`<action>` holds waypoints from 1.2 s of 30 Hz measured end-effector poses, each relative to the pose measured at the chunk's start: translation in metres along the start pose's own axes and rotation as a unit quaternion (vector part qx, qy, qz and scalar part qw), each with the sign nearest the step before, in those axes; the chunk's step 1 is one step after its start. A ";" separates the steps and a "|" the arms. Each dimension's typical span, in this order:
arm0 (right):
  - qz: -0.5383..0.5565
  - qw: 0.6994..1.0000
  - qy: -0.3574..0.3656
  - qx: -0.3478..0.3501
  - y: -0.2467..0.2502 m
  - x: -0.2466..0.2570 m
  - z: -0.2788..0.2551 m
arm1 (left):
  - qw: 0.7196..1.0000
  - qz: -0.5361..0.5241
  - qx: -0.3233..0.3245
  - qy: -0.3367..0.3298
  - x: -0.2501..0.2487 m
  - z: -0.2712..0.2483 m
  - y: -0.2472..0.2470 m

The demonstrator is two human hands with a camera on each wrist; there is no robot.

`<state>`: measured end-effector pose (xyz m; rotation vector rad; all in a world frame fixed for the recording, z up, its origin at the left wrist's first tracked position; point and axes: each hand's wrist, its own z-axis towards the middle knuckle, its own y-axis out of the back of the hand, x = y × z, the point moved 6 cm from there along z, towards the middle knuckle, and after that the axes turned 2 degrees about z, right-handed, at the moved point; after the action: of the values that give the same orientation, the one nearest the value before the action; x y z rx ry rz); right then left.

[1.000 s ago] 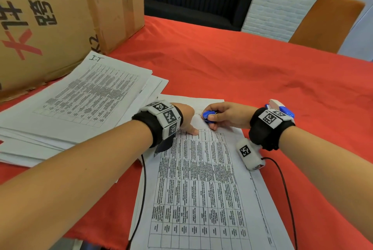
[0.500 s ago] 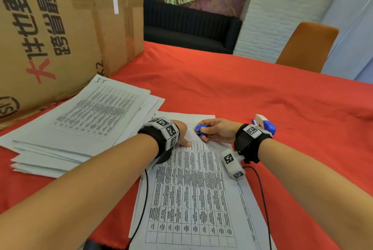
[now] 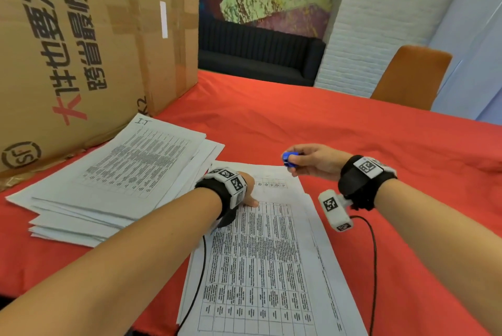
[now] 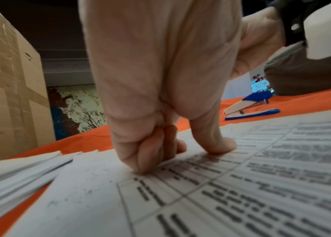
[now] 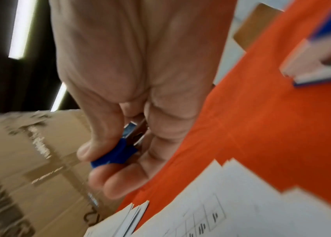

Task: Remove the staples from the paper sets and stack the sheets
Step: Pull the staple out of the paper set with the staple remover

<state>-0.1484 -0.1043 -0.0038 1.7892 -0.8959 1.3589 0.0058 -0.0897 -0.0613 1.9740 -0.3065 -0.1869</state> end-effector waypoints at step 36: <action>-0.687 0.726 -0.016 0.038 -0.072 -0.029 0.035 | 0.996 -0.078 -0.041 -0.018 -0.005 0.013 -0.001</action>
<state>-0.0762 -0.0939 -0.0484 1.7762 0.5554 0.3275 -0.0027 -0.0990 -0.0673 1.9157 -0.1656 -0.3298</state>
